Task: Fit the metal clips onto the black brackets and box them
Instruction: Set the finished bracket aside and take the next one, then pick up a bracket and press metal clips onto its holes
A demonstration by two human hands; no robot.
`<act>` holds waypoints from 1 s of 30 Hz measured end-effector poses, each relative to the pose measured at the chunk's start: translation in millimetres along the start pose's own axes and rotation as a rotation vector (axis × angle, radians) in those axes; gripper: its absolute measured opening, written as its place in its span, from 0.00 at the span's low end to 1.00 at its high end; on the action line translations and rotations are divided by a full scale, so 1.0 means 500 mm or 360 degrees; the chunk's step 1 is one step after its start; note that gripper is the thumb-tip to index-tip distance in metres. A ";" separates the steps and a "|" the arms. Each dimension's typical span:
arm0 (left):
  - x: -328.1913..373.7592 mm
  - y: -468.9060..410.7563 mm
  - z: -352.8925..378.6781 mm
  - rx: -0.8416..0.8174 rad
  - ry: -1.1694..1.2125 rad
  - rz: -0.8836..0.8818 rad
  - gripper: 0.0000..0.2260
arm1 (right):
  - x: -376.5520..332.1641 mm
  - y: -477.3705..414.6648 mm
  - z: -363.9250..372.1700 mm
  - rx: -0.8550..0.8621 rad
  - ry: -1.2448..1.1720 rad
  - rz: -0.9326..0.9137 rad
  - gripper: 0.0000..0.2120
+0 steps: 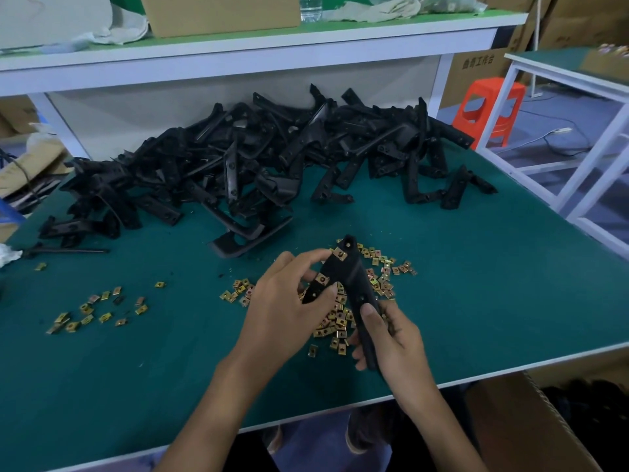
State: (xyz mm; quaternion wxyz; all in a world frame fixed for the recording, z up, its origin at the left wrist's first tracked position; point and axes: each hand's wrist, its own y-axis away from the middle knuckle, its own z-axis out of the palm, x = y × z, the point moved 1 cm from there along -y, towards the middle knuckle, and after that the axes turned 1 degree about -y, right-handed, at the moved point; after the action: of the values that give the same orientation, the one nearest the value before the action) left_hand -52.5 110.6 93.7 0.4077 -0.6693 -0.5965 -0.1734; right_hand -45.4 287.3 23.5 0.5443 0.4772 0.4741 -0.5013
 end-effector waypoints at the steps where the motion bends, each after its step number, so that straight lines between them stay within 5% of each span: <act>1: 0.001 -0.001 0.000 0.0000 -0.0015 -0.0003 0.18 | -0.003 0.003 -0.001 -0.0021 -0.0038 0.0034 0.06; 12: 0.062 0.009 0.100 -0.0345 -0.0022 0.0305 0.21 | 0.001 0.202 -0.116 0.0033 -0.0227 0.0377 0.07; 18: 0.170 0.058 0.223 -0.0749 0.0152 0.0557 0.22 | 0.059 0.342 -0.200 0.0508 -0.0585 0.0466 0.16; 25: 0.154 0.064 0.237 -0.0772 0.0143 0.0565 0.16 | -0.008 0.350 -0.376 0.1413 -0.1446 0.0200 0.17; 30: 0.055 0.036 0.161 -0.0613 -0.0067 0.0329 0.14 | -0.014 0.259 -0.357 0.1263 -0.1142 0.0298 0.16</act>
State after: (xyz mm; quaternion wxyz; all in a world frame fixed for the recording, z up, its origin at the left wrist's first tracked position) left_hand -49.7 190.2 58.5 0.2753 -0.7959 -0.4889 -0.2273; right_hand 76.9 470.9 19.4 0.4924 0.4852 -0.0115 -0.7225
